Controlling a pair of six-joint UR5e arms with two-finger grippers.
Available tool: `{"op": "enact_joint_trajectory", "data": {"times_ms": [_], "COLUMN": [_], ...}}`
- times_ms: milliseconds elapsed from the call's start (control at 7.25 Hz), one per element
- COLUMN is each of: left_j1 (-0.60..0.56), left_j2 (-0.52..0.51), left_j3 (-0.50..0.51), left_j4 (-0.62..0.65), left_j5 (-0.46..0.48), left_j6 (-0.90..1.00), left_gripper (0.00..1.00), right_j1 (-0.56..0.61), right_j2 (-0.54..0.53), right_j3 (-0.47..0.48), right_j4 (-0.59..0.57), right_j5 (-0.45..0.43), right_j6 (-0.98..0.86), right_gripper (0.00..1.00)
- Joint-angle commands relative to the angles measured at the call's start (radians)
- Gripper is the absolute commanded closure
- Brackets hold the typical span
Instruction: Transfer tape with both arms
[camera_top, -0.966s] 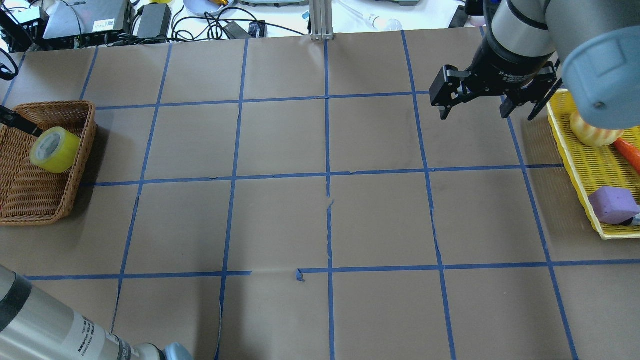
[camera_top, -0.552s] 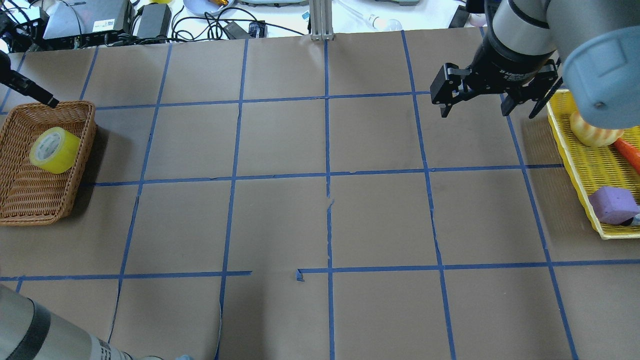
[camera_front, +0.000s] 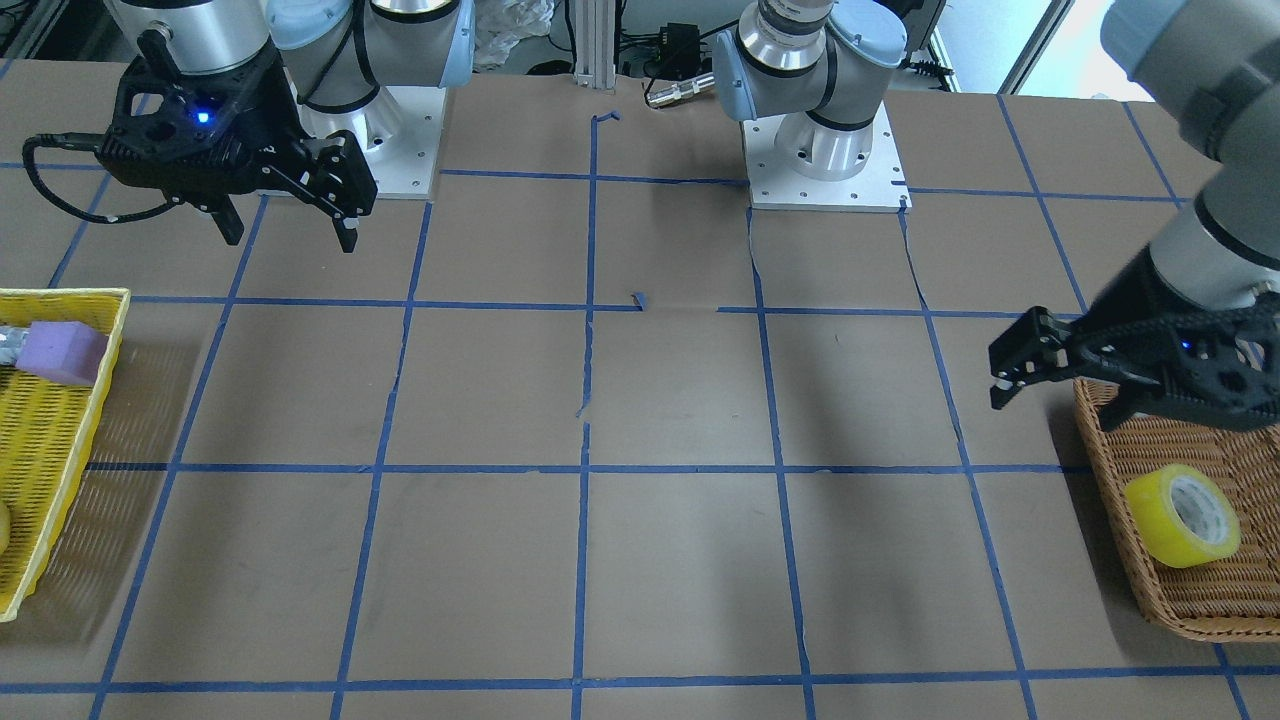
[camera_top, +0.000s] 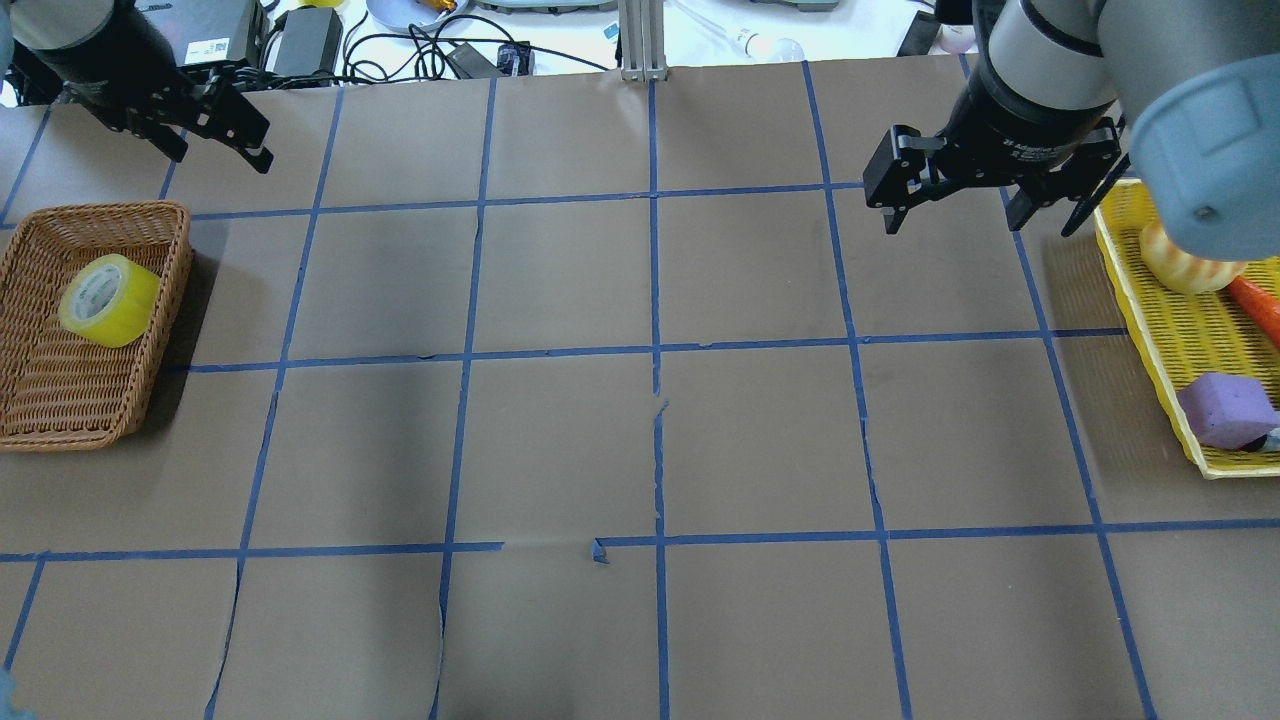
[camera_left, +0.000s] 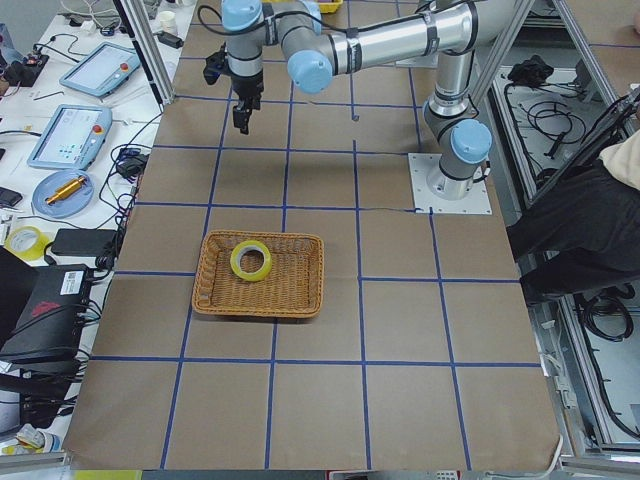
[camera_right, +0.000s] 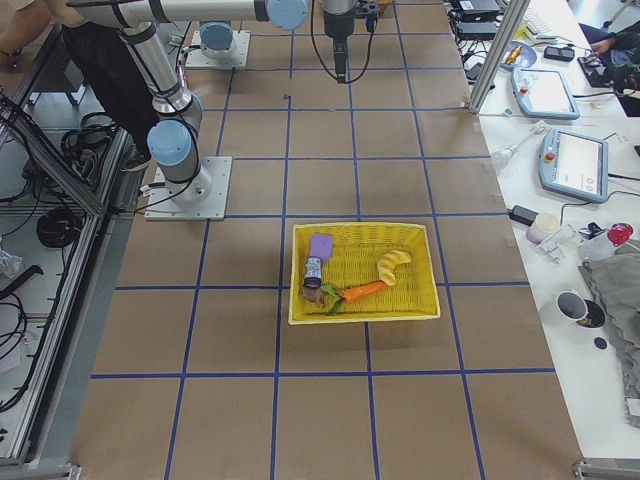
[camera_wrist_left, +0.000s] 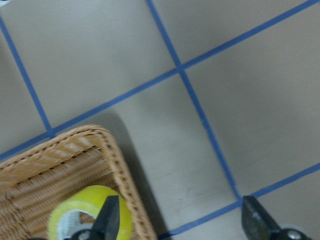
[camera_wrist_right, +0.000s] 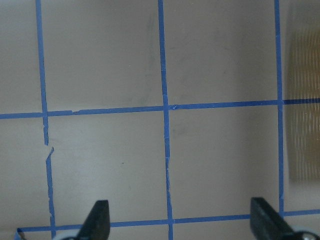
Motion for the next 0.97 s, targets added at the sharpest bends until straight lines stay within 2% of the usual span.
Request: {"op": "enact_joint_trajectory", "data": {"times_ms": [0,276,414,828], "left_j1": [-0.188,-0.239,-0.242,-0.247], "left_j2": [0.111,0.188,0.186,0.180], "left_j3": [-0.026,-0.113,-0.132,-0.127], "left_j4": [-0.132,-0.122,-0.080,-0.078], "left_j5": [0.023,0.040,0.040,0.039], "left_j6": [-0.261,-0.369,-0.466,-0.482], "left_gripper": [0.00,0.00,0.00,0.00], "right_j1": [0.000,-0.002,0.000,0.000], "right_j2": [-0.001,0.001,0.001,0.011], "right_j3": [-0.001,-0.001,-0.001,0.002], "right_j4": [0.000,-0.002,-0.002,-0.057], "right_j5": [0.010,0.004,0.003,0.015], "right_j6": [0.002,0.000,0.000,-0.006], "right_gripper": [0.00,0.00,0.00,0.00]}}
